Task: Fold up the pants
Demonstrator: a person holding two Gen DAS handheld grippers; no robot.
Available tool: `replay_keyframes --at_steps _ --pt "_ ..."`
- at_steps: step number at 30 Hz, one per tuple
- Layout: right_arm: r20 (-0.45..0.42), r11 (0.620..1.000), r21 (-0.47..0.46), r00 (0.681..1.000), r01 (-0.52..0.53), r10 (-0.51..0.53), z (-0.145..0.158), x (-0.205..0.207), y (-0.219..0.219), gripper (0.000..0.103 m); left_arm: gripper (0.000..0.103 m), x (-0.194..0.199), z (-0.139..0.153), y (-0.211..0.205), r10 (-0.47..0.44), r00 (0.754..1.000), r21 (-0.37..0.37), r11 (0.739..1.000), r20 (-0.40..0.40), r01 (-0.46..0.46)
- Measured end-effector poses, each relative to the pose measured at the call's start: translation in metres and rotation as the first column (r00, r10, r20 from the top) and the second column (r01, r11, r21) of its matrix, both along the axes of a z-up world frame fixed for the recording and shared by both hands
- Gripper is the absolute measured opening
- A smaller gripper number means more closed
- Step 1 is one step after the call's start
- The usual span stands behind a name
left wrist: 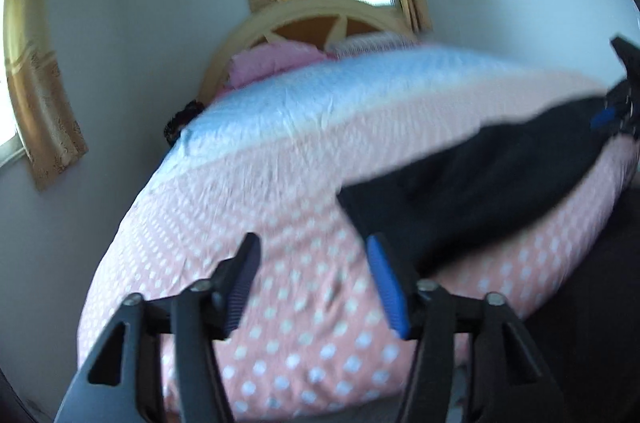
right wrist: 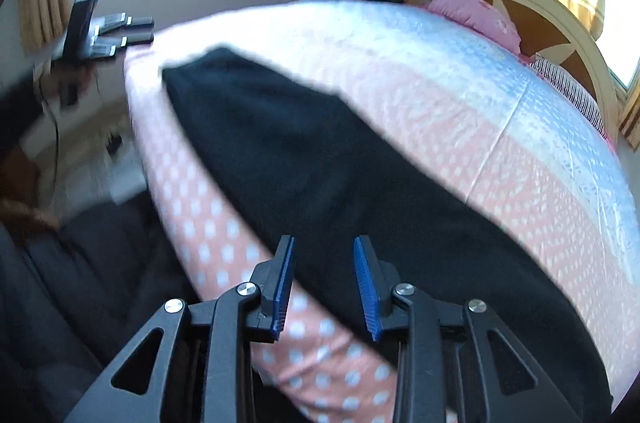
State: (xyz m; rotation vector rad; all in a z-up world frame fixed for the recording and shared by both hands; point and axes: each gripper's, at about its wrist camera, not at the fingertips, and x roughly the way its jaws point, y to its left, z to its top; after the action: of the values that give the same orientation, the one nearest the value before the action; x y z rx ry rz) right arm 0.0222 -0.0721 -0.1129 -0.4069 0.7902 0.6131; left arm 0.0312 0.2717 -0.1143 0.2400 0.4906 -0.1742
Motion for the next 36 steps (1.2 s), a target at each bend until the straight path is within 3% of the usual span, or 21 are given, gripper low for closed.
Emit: replay_keyframes --at_steps 3,5,8,11,13,16,17,20,23,25,28,32,35,36 --pt "0.012 0.999 0.035 0.999 0.034 -0.034 0.012 0.029 0.013 0.032 0.072 0.013 0.011 -0.033 -0.05 0.998 -0.033 0.998 0.042 0.052" --pt "-0.04 0.994 0.094 0.998 0.051 -0.047 0.013 0.061 0.023 0.032 0.072 0.028 0.009 -0.061 -0.082 0.996 -0.031 0.996 0.03 0.083" --pt "-0.073 0.985 0.121 0.991 0.121 -0.113 0.004 0.105 0.039 0.032 0.072 0.047 -0.003 -0.096 -0.117 0.993 -0.022 0.993 -0.005 0.116" --pt "-0.17 0.963 0.173 0.97 0.205 -0.176 -0.011 0.147 0.046 0.032 0.072 0.057 -0.02 -0.117 -0.152 0.987 -0.039 0.988 -0.047 0.151" --pt "-0.213 0.962 0.145 0.957 0.23 -0.196 -0.026 0.165 0.051 0.032 0.072 0.058 -0.032 -0.124 -0.17 0.981 -0.018 0.985 -0.091 0.169" --pt "-0.268 0.975 0.077 0.946 0.209 -0.182 -0.046 0.17 0.063 0.032 0.072 0.056 -0.051 -0.133 -0.183 0.97 0.072 0.978 -0.159 0.196" --pt "-0.279 0.98 0.067 0.947 0.185 -0.16 -0.051 0.164 0.066 0.032 0.072 0.05 -0.052 -0.131 -0.186 0.973 0.069 0.978 -0.138 0.197" --pt "-0.28 0.987 0.086 0.954 0.136 -0.107 -0.05 0.149 0.064 0.032 0.074 0.051 -0.052 -0.117 -0.183 0.969 -0.029 0.983 -0.168 0.181" --pt "-0.252 0.991 0.064 0.963 0.117 -0.097 -0.042 0.144 0.063 0.032 0.077 0.049 -0.056 -0.113 -0.183 0.971 -0.063 0.983 -0.156 0.175" --pt "-0.259 0.982 0.099 0.957 0.158 -0.128 -0.035 0.152 0.058 0.032 0.077 0.046 -0.056 -0.111 -0.181 0.971 -0.07 0.983 -0.155 0.172" --pt "-0.34 0.951 0.221 0.931 0.215 -0.131 -0.031 0.174 0.048 0.032 0.077 0.041 -0.057 -0.109 -0.184 0.97 -0.081 0.982 -0.156 0.173" --pt "-0.422 0.94 0.241 0.899 0.241 -0.122 -0.044 0.19 0.063 0.032 0.078 0.043 -0.058 -0.11 -0.184 0.972 -0.083 0.981 -0.146 0.174" --pt "-0.503 0.93 0.261 0.859 0.257 -0.096 -0.062 0.202 0.071 0.018 0.079 0.045 -0.062 -0.11 -0.186 0.973 -0.09 0.981 -0.139 0.175" --pt "-0.51 0.926 0.28 0.856 0.253 -0.079 -0.062 0.2 0.072 0.006 0.079 0.045 -0.062 -0.109 -0.187 0.973 -0.09 0.98 -0.137 0.175"
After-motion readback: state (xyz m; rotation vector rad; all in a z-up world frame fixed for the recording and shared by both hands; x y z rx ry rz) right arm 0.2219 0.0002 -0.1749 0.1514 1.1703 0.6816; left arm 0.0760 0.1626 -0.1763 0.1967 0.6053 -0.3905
